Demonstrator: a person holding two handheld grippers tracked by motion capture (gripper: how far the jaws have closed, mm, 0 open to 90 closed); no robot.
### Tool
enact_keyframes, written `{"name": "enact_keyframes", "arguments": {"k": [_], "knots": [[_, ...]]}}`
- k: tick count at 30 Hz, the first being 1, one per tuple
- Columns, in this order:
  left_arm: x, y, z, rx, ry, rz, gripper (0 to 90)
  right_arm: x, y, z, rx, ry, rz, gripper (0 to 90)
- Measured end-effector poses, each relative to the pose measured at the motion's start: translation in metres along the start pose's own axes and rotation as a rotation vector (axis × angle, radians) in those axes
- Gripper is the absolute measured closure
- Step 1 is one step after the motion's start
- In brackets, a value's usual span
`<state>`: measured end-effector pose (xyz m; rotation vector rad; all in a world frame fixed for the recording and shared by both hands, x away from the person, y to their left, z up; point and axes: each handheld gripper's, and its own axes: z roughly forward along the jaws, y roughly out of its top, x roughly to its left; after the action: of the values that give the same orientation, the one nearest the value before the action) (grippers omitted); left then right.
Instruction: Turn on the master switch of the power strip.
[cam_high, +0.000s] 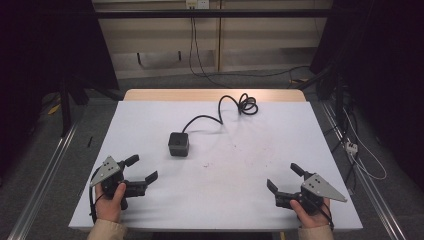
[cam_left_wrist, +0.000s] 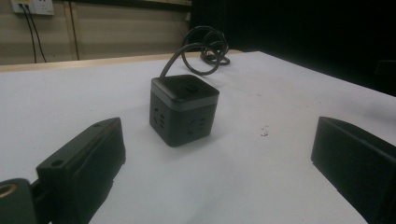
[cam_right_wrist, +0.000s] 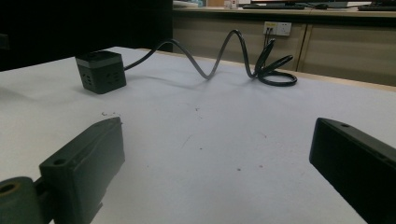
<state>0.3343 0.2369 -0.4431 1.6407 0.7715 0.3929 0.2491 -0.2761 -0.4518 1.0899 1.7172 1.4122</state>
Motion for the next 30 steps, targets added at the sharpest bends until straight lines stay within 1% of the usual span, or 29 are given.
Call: {"name": "enact_keyframes", "arguments": {"k": [1,8,11,14,15,18,19,24,26,28,30], "knots": [[0.0,0.0,0.001,0.002,-0.001,0.007,2.5,0.0,0.0,0.0,0.0,-0.001,0.0,2.8],[-0.001,0.001,0.005,0.001,-0.002,0.004,2.6,0.0,0.001,-0.001,-0.005,0.002,-0.004,2.8],[0.0,0.002,0.006,-0.011,0.002,-0.005,2.6,0.001,0.002,-0.002,-0.007,0.0,-0.003,2.8],[0.001,0.003,0.006,-0.013,0.008,-0.01,2.9,0.002,0.003,-0.001,-0.014,0.0,-0.002,2.8],[0.001,0.004,0.006,-0.021,0.01,-0.02,2.9,0.002,0.003,-0.001,-0.013,0.001,-0.005,2.9],[0.004,0.006,0.006,-0.025,0.016,-0.029,2.9,0.002,0.003,0.0,-0.014,0.004,-0.004,2.9],[0.004,0.006,0.007,-0.03,0.017,-0.039,3.0,0.002,0.003,0.0,-0.016,0.005,-0.003,2.9],[0.005,0.007,0.011,-0.018,0.014,-0.049,3.2,0.0,0.004,0.0,-0.022,0.003,0.001,3.0],[0.005,0.007,0.013,-0.012,0.013,-0.041,3.3,0.0,0.004,0.0,-0.023,0.003,0.005,3.1],[0.004,0.007,0.015,-0.006,0.003,-0.043,3.6,-0.001,0.004,-0.001,-0.024,-0.001,0.002,3.2],[0.003,0.008,0.017,0.007,0.003,-0.037,3.8,-0.001,0.004,-0.002,-0.024,-0.002,0.003,3.2]]}}
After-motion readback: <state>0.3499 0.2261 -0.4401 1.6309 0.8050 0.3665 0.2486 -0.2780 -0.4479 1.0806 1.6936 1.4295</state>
